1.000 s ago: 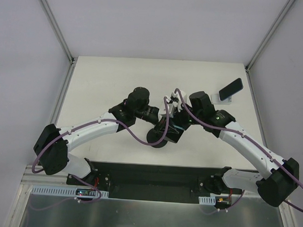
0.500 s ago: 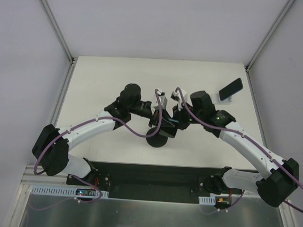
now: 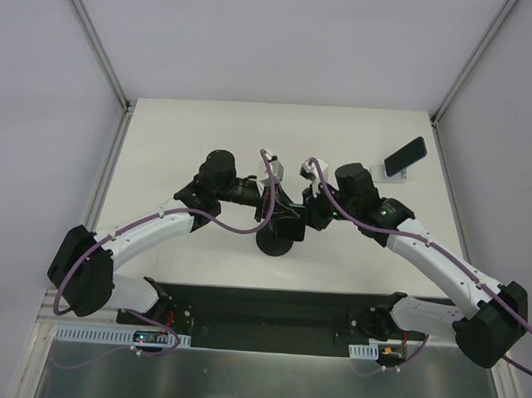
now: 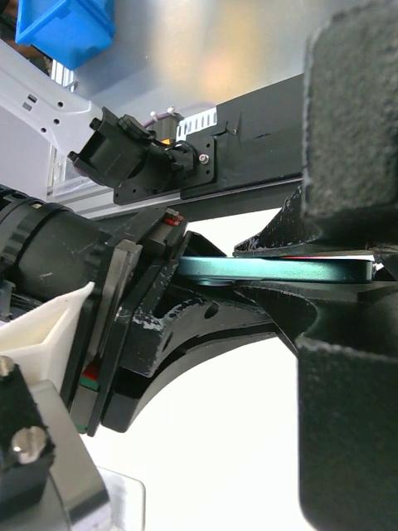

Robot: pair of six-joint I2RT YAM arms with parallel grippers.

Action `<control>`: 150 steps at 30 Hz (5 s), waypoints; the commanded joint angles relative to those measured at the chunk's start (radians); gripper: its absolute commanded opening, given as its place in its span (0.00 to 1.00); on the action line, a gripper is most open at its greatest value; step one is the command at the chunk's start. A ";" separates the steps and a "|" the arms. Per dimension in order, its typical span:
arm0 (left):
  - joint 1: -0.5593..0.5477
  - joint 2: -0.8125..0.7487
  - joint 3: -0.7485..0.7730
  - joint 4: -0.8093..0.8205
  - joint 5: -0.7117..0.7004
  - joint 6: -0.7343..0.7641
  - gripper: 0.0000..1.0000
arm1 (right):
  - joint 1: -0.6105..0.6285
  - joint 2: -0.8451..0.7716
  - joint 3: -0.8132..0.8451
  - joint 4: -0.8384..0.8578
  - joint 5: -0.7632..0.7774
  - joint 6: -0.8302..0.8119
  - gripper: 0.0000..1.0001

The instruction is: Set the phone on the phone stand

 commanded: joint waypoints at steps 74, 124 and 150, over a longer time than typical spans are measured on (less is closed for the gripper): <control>-0.112 -0.561 0.097 -0.484 -0.752 0.069 0.00 | 0.013 -0.017 -0.034 0.191 0.092 0.090 0.66; -0.105 -0.374 0.102 -0.313 -0.432 -0.079 0.00 | -0.010 0.159 -0.009 0.378 -0.100 0.081 0.01; -0.027 0.047 0.234 -0.328 0.003 0.289 0.00 | -0.016 0.136 0.093 0.170 -0.148 -0.013 0.00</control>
